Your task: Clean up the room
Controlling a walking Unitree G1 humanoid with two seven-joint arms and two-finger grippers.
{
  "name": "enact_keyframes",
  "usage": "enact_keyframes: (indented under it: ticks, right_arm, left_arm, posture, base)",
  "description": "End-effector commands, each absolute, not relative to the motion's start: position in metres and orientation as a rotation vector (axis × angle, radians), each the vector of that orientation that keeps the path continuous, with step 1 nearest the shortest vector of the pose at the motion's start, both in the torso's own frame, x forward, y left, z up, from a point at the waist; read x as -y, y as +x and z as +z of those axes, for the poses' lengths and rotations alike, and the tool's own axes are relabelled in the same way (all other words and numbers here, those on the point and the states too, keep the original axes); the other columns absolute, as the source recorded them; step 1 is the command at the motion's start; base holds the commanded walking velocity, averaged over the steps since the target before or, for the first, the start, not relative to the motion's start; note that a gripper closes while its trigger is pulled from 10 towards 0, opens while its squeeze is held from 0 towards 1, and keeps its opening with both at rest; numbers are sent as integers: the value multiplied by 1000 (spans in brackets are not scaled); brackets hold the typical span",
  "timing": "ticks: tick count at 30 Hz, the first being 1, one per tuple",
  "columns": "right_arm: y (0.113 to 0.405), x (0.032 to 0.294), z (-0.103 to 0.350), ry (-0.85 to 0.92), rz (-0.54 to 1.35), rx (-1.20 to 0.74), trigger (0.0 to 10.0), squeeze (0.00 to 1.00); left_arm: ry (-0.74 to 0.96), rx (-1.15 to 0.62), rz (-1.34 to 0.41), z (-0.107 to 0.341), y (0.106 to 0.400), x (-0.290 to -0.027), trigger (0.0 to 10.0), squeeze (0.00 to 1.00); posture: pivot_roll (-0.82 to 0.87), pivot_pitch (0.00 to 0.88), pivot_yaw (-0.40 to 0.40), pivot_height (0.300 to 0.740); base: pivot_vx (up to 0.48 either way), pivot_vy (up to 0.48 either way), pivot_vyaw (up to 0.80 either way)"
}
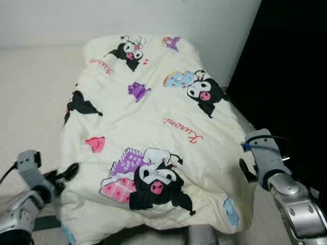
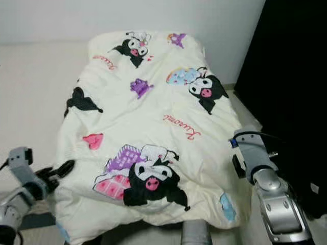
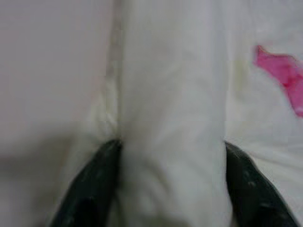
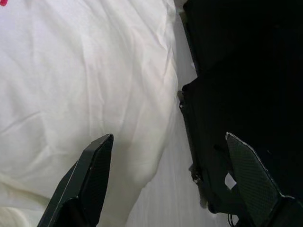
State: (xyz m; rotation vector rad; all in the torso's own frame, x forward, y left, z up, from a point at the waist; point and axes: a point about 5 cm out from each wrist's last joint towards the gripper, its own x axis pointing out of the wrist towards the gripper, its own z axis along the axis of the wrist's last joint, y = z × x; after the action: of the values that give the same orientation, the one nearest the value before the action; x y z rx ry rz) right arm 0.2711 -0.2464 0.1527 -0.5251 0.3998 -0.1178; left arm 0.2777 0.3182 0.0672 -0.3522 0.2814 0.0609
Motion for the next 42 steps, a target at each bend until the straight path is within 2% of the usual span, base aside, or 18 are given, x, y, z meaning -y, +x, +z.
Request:
enact_keyframes:
  ticks: [1,8,14,19,21,22,24,27,28,29,30,31,32,38,39,42]
  right_arm:
    - [271,246,150,-531,-119,-409,10000,608]
    - [272,246,152,-530,-121,-403,10000,608]
    - [270,249,152,-530,-131,-407,10000,608]
    - [271,250,154,-531,-137,-403,10000,600]
    - [271,250,155,-532,-139,-401,10000,588]
    - [271,250,155,-532,-139,-401,10000,588]
    - [271,251,156,-533,-143,-398,10000,533]
    - [271,251,156,-533,-144,-397,10000,529]
    - [271,250,156,-533,-145,-396,10000,478]
    - [271,250,156,-533,-145,-396,10000,478]
    - [272,250,156,-534,-146,-395,10000,365]
    - [272,250,156,-534,-146,-395,10000,365]
    - [272,249,156,-536,-146,-389,10000,12]
    - [273,248,156,-539,-144,-386,10000,0]
    - [274,246,160,-513,-122,-367,10000,0]
    - [275,246,161,-505,-115,-363,10000,0]
  left_arm:
    - [-318,-308,128,69,271,-331,0,0]
    - [-332,-324,107,73,271,-327,0,0]
    - [-363,-353,14,68,271,-313,0,0]
    - [-310,-359,12,70,273,-314,0,0]
    - [-171,-404,11,71,272,-318,0,0]
    - [-171,-404,11,71,272,-318,0,0]
    - [63,-487,28,69,268,-326,0,0]
    - [142,-518,46,68,265,-330,0,0]
    - [217,-545,69,67,263,-335,0,0]
    - [217,-545,69,67,263,-335,0,0]
    - [251,-563,85,65,262,-336,5608,0]
    - [251,-563,85,65,262,-336,5608,0]
    - [262,-571,79,62,262,-334,10000,0]
    - [250,-604,19,54,260,-322,10000,0]
    - [297,-749,-134,33,247,-309,10000,0]
    - [323,-808,-178,26,240,-307,10000,0]
  posture:
    - [-172,181,-11,485]
    - [-174,181,-10,485]
    - [-174,182,-9,485]
    - [-175,181,-10,485]
    - [-173,182,-9,485]
    - [-173,182,-9,485]
    - [-170,181,-9,485]
    - [-170,181,-8,485]
    - [-170,181,-8,485]
    - [-170,181,-8,485]
    - [-171,180,-9,485]
    - [-171,180,-9,485]
    - [-174,179,-10,485]
    - [-176,178,-11,485]
    - [-178,173,-12,490]
    - [-178,173,-12,495]
  base:
    - [0,0,0]
    - [0,0,0]
    - [0,0,0]
    - [0,0,0]
    - [0,0,0]
    - [0,0,0]
    - [0,0,0]
    - [0,0,0]
    - [0,0,0]
    - [0,0,0]
    - [0,0,0]
    - [0,0,0]
    - [0,0,0]
    - [0,0,0]
    - [0,0,0]
    - [0,0,0]
